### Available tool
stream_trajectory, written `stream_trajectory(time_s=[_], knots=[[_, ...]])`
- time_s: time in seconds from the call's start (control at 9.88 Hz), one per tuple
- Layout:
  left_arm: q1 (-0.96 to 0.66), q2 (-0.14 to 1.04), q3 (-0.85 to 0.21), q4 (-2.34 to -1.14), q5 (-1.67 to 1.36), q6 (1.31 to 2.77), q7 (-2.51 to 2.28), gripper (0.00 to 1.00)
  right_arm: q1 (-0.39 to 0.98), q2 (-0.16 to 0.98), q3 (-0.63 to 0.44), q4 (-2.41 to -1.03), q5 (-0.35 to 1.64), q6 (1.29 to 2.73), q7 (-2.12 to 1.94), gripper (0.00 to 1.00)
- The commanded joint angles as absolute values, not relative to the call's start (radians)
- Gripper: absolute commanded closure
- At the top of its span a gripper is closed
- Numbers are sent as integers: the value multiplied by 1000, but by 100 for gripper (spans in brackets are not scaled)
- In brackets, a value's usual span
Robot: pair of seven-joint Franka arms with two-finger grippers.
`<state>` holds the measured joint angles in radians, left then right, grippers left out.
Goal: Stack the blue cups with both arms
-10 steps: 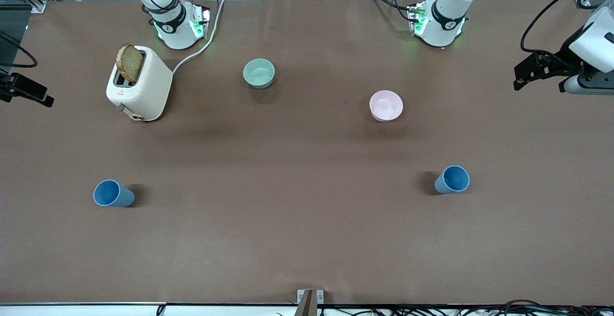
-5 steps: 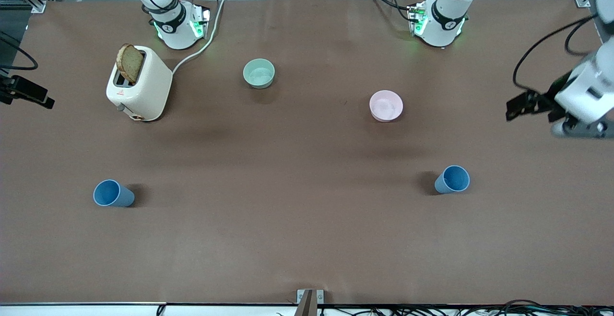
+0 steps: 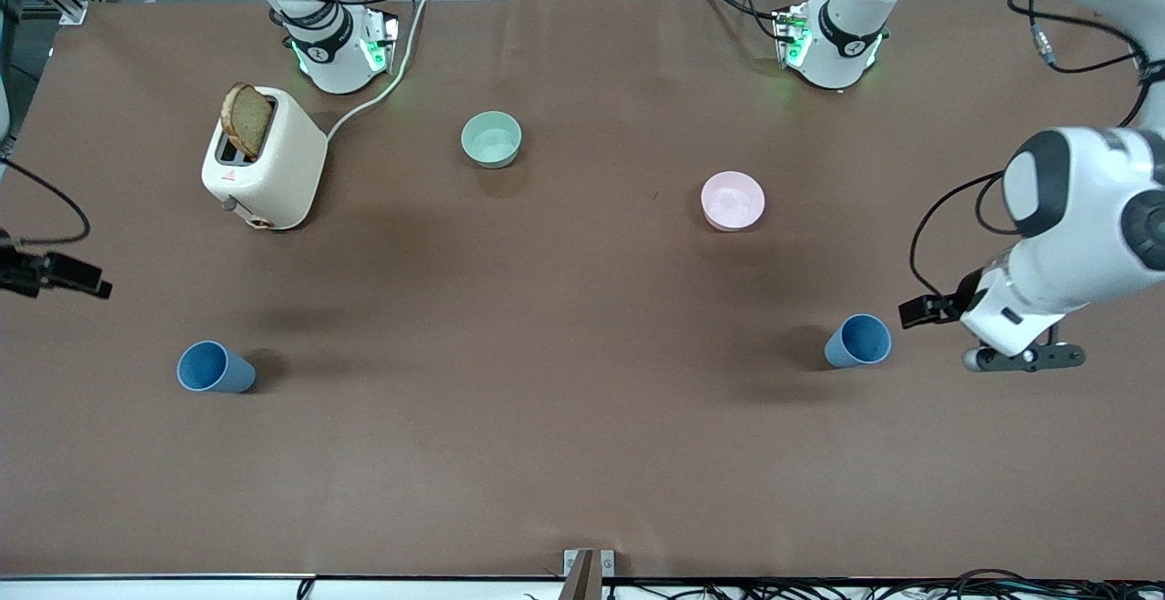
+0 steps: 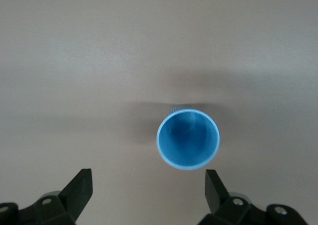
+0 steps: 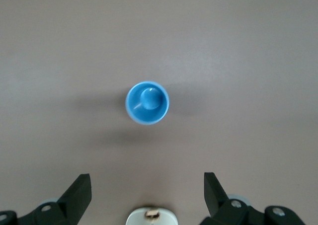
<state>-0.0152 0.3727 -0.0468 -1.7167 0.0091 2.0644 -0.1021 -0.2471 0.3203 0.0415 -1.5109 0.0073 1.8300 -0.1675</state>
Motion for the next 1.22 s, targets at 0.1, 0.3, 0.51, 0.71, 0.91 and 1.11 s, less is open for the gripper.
stream_trajectory(time_s=[0.1, 0.3, 0.51, 0.71, 0.91, 1.11], knots=[[-18, 434, -51, -1836, 15, 2285, -120, 0, -258, 504, 52, -1508, -11, 2009, -192, 0], [-20, 480, -54, -1836, 15, 2299, -118, 11, -255, 569, 52, -1538, -12, 2118, -202, 0], [-21, 486, -55, -1853, 15, 2299, -118, 29, -255, 586, 52, -1594, -49, 2180, -206, 0], [-20, 514, -58, -1852, 11, 2299, -117, 50, -250, 586, 52, -1612, -55, 2206, -209, 0], [-22, 515, -60, -1853, 3, 2299, -117, 85, -253, 626, 54, -1611, -55, 2256, -209, 0], [-23, 514, -72, -1845, -8, 2296, -124, 100, -253, 643, 52, -1612, -55, 2267, -210, 21]])
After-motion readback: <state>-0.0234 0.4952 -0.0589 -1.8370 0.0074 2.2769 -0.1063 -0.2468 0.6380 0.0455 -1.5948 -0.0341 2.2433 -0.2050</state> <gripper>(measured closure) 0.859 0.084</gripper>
